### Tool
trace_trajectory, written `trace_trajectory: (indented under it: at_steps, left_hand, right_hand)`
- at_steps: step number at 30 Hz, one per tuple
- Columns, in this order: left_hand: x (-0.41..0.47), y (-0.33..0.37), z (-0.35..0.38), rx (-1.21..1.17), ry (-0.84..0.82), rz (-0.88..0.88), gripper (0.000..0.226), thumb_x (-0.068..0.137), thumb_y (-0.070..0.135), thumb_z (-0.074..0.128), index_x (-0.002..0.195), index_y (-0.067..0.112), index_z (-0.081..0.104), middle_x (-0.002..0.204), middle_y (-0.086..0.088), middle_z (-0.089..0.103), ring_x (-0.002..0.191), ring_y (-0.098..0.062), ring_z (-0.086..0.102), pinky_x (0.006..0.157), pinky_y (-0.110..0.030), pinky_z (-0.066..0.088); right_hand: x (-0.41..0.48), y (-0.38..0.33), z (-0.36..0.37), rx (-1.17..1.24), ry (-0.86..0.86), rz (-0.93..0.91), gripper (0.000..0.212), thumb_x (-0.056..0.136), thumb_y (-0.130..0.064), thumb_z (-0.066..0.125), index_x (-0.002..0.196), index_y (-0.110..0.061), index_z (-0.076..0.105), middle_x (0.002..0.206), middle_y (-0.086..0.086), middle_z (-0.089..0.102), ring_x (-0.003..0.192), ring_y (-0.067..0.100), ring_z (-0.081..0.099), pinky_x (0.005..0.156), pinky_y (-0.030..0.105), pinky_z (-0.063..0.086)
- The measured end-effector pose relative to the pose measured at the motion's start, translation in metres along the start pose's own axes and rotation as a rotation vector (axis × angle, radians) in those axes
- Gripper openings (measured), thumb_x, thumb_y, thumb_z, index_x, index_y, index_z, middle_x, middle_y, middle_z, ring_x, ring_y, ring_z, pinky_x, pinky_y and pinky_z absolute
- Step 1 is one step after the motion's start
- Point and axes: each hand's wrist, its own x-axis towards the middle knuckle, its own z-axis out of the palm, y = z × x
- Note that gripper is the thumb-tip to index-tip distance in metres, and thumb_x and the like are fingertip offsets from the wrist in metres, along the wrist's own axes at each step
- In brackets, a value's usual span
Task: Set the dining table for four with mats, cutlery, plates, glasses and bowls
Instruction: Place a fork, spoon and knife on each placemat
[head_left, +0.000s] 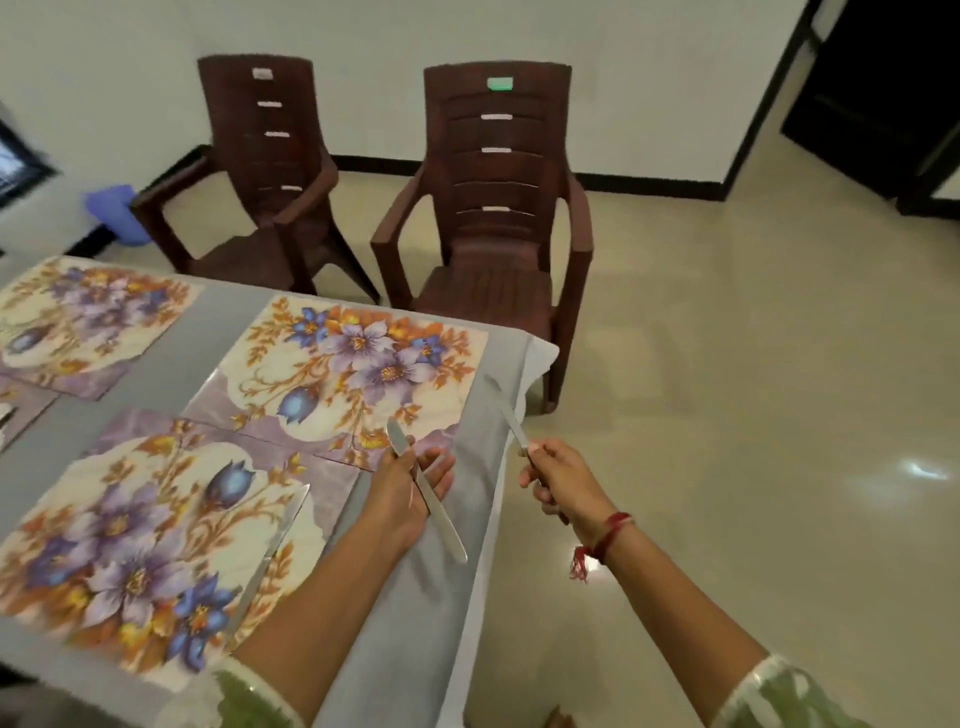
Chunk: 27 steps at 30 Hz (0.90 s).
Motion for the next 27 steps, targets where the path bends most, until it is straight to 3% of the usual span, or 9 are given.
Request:
trace_trajectory:
  at_steps: [3,5,10,16,20,22,27]
  left_hand:
    - [0.008,0.009,0.001,-0.17,0.047,0.002,0.017,0.103,0.011,0.033,0.096,0.013,0.048,0.077,-0.003,0.055,0.058,-0.014,0.063,0.049,-0.021,0.053]
    - [0.016,0.012,0.003,-0.252,0.075,0.012,0.022,0.102,0.009,0.032,0.092,0.012,0.052,0.082,-0.003,0.057,0.067,-0.016,0.06,0.048,-0.02,0.054]
    - [0.039,0.013,0.022,-0.339,0.105,0.036,0.028,0.101,0.008,0.031,0.089,0.012,0.056,0.092,-0.004,0.061,0.082,-0.018,0.06,0.075,-0.03,0.049]
    - [0.087,0.03,0.05,-0.478,0.189,0.081,0.025,0.101,0.006,0.029,0.092,0.012,0.052,0.094,-0.006,0.058,0.083,-0.021,0.059,0.085,-0.035,0.046]
    - [0.12,0.049,0.067,-0.549,0.228,0.096,0.027,0.1,0.005,0.03,0.09,0.013,0.053,0.091,-0.006,0.059,0.082,-0.019,0.059,0.08,-0.032,0.046]
    - [0.131,0.061,0.075,-0.596,0.265,0.129,0.029,0.101,0.004,0.03,0.084,0.013,0.052,0.085,-0.005,0.058,0.08,-0.018,0.059,0.08,-0.032,0.046]
    - [0.154,0.091,0.084,-0.775,0.362,0.231,0.023,0.101,0.006,0.033,0.09,0.012,0.052,0.088,-0.005,0.059,0.06,-0.018,0.068,0.072,-0.03,0.051]
  right_hand:
    - [0.014,-0.016,-0.005,-0.104,-0.061,-0.058,0.018,0.097,-0.028,0.049,0.094,-0.011,0.055,0.064,-0.001,0.053,0.042,0.007,0.03,0.039,0.017,0.024]
    - [0.03,-0.025,-0.007,-0.171,-0.087,-0.101,0.017,0.097,-0.027,0.05,0.092,-0.012,0.056,0.064,-0.001,0.054,0.044,0.008,0.031,0.04,0.018,0.025]
    - [0.08,-0.049,-0.008,-0.286,-0.158,-0.138,0.012,0.094,-0.022,0.055,0.097,-0.011,0.056,0.068,0.003,0.056,0.046,0.007,0.037,0.039,0.016,0.031]
    - [0.152,-0.084,-0.008,-0.444,-0.281,-0.165,0.004,0.093,-0.015,0.056,0.094,-0.012,0.057,0.071,0.004,0.06,0.052,0.008,0.048,0.04,0.012,0.035]
    - [0.204,-0.111,-0.009,-0.54,-0.398,-0.118,0.005,0.088,-0.007,0.057,0.089,-0.011,0.055,0.071,0.006,0.067,0.05,0.015,0.056,0.045,0.023,0.043]
    - [0.231,-0.127,-0.005,-0.593,-0.444,-0.118,0.005,0.086,-0.006,0.058,0.089,-0.009,0.055,0.068,0.006,0.067,0.045,0.012,0.05,0.041,0.02,0.038]
    - [0.293,-0.164,0.026,-0.599,-0.586,-0.119,0.017,0.09,-0.003,0.055,0.078,-0.013,0.047,0.065,0.008,0.06,0.035,0.004,0.039,0.035,0.017,0.027]
